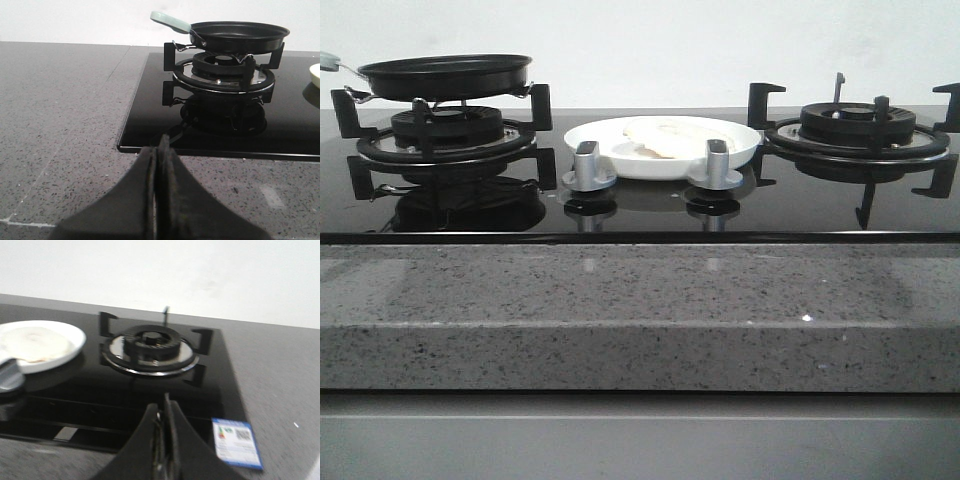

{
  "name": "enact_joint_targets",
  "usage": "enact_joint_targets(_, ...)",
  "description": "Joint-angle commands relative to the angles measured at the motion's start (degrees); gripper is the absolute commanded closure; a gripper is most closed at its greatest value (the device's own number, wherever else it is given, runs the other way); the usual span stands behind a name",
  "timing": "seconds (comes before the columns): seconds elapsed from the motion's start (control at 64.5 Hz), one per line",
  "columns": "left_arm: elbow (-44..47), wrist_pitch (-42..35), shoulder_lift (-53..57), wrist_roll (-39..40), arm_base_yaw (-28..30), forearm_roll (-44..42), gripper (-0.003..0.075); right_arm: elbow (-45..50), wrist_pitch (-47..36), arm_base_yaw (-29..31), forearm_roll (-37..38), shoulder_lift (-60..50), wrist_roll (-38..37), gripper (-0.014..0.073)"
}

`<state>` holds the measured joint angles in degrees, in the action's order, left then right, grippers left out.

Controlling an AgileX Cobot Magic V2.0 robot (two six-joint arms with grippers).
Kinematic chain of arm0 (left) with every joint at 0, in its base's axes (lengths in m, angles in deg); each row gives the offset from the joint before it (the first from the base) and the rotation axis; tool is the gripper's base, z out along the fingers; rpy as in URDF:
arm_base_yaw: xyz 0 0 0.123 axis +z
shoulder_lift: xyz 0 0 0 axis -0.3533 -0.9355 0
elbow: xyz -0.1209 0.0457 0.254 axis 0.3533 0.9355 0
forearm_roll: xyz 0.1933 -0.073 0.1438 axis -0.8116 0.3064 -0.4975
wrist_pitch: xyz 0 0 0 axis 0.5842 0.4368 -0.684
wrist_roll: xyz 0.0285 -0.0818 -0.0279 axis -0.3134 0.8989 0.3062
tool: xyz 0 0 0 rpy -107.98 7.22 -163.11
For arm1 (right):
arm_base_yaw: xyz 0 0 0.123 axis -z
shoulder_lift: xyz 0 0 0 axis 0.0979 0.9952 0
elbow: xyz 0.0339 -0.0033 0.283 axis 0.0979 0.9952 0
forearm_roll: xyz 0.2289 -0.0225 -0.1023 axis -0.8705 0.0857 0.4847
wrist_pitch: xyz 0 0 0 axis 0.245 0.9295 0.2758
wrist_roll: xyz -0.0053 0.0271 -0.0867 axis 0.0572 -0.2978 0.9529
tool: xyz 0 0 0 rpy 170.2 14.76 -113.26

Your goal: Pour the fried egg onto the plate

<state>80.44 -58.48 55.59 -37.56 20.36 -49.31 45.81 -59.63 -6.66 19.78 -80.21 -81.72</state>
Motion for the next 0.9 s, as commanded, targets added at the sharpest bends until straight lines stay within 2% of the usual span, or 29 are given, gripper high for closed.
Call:
enact_joint_targets(0.0,0.4,-4.5,1.0,0.2,0.0,0.7,0.0739,3.8,-6.2,2.1,-0.3,-2.9,0.5,0.0651)
enact_joint_targets(0.155,0.4,-4.5,1.0,0.2,0.0,0.7,0.0739,10.8,-6.0,2.4,-0.3,-9.4,0.5,0.0651)
enact_joint_targets(0.201,0.4,-4.5,1.0,0.2,0.0,0.7,0.0739,10.6,-3.1,2.4,-0.3,-10.8,0.5,0.0651)
enact_joint_targets(0.883,0.4,-4.5,1.0,0.2,0.0,0.7,0.0739,10.6,-3.0,2.4,-0.1,-10.6,0.5,0.0651)
